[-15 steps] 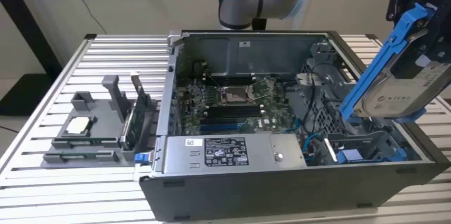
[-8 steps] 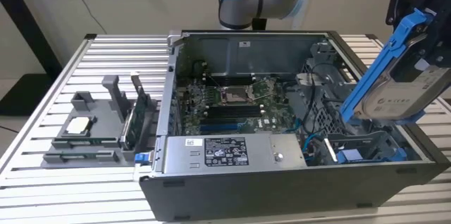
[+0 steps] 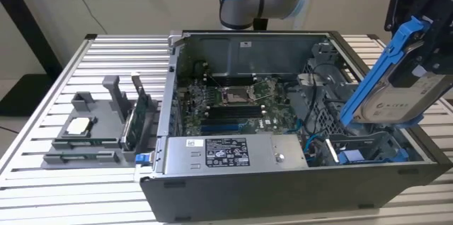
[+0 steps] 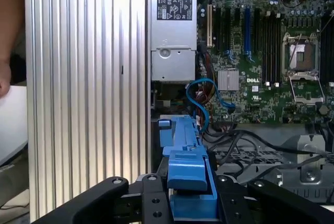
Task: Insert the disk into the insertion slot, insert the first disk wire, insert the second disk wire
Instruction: 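Insert the disk into the insertion slot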
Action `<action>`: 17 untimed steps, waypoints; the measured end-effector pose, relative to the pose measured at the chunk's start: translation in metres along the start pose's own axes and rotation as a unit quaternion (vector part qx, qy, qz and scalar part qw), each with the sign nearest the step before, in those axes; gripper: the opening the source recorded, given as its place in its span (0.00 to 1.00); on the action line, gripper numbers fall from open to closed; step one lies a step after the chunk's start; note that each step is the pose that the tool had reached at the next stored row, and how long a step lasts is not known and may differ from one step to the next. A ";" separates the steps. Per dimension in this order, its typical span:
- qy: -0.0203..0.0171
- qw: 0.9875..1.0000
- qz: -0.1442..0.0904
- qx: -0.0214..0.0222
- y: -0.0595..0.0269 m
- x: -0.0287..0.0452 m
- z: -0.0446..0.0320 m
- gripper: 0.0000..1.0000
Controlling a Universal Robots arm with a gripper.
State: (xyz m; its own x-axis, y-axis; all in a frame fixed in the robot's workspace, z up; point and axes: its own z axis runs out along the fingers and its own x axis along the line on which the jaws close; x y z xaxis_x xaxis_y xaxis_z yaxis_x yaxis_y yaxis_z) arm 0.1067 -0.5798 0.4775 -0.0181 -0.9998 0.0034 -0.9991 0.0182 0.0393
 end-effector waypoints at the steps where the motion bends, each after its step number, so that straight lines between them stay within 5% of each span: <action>1: 0.000 1.000 0.000 0.000 -0.0001 0.0000 0.0012 0.33; 17: 0.000 1.000 0.000 0.000 -0.0036 -0.0001 0.0207 0.33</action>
State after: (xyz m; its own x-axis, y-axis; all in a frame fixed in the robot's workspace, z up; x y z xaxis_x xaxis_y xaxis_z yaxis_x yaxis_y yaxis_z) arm 0.1095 -0.5797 0.4567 -0.0182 -0.9998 0.0033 -0.9991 0.0183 0.0393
